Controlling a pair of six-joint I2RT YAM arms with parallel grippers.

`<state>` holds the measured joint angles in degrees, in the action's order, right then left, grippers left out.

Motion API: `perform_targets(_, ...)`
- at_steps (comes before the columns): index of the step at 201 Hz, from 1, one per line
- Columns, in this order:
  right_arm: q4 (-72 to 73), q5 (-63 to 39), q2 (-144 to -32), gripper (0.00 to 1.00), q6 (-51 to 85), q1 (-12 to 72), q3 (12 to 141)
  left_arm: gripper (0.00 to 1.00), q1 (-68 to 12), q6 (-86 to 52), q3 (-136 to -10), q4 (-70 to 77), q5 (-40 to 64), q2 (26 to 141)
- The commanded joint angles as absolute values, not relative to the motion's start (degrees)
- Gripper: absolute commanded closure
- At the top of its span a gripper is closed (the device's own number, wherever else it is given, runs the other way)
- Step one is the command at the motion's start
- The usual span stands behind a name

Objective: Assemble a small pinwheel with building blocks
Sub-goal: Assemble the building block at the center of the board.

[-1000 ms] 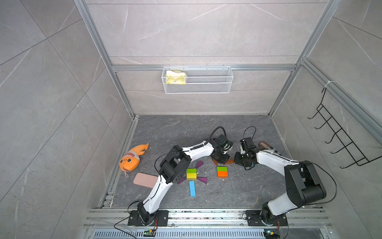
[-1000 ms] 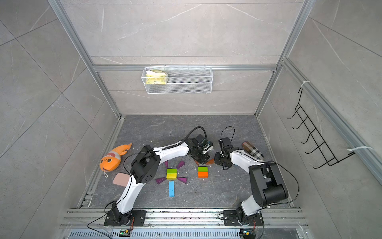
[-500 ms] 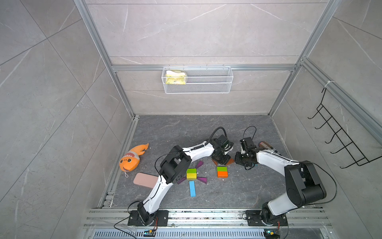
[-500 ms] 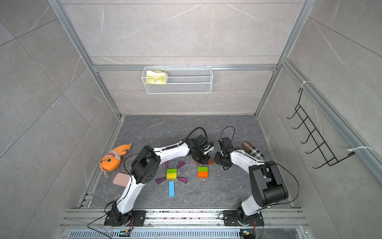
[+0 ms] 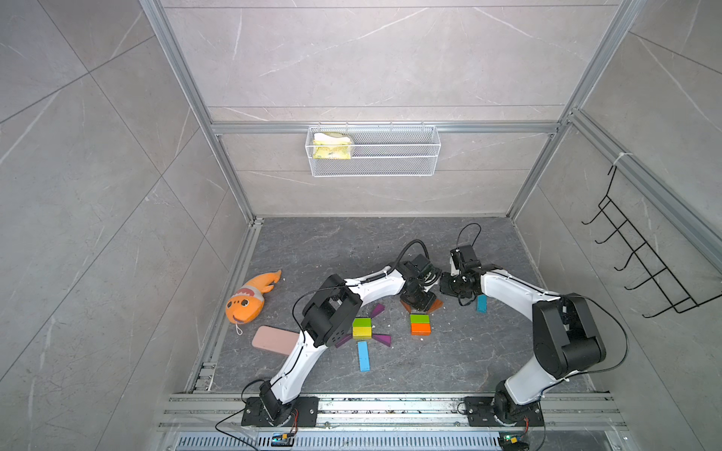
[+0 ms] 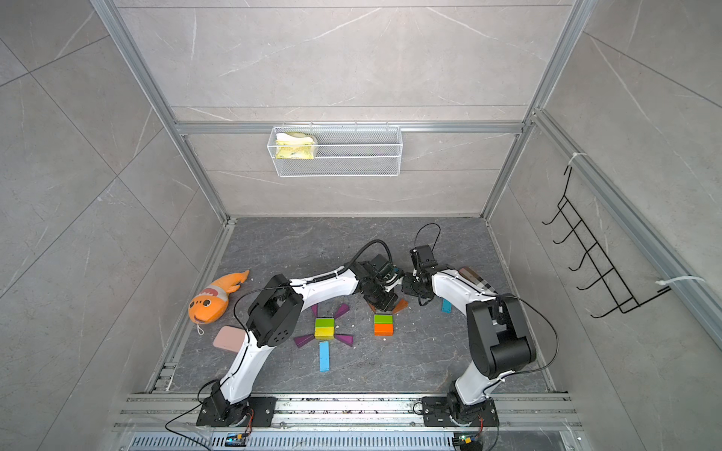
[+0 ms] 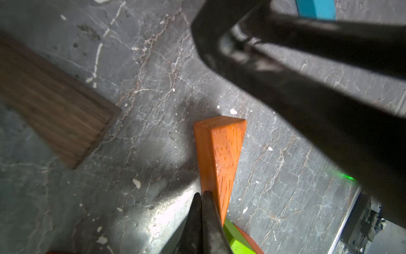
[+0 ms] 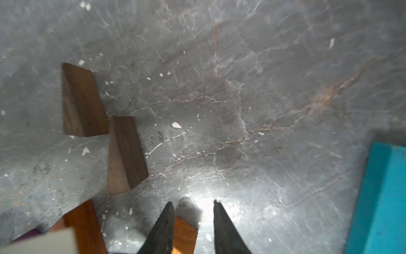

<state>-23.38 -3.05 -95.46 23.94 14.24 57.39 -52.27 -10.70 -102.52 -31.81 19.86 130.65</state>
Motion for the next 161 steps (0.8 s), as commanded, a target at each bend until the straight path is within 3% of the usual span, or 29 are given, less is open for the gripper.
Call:
perform_targets(1,-24.72,-4.67,-96.59,0.68,22.42,14.52,57.93,1.00,-52.56,-11.92,-102.24,-31.68,21.80,127.44)
perform_targets(91,-25.14,-6.53,-97.35,0.70,21.83,14.52,55.84,1.00,-52.47,-12.83,-101.13,-30.24,21.52,126.25)
perform_targets(161,-25.66,-7.51,-97.83,0.73,20.92,14.84,55.55,1.00,-52.34,-12.91,-100.72,-30.87,14.62,123.95)
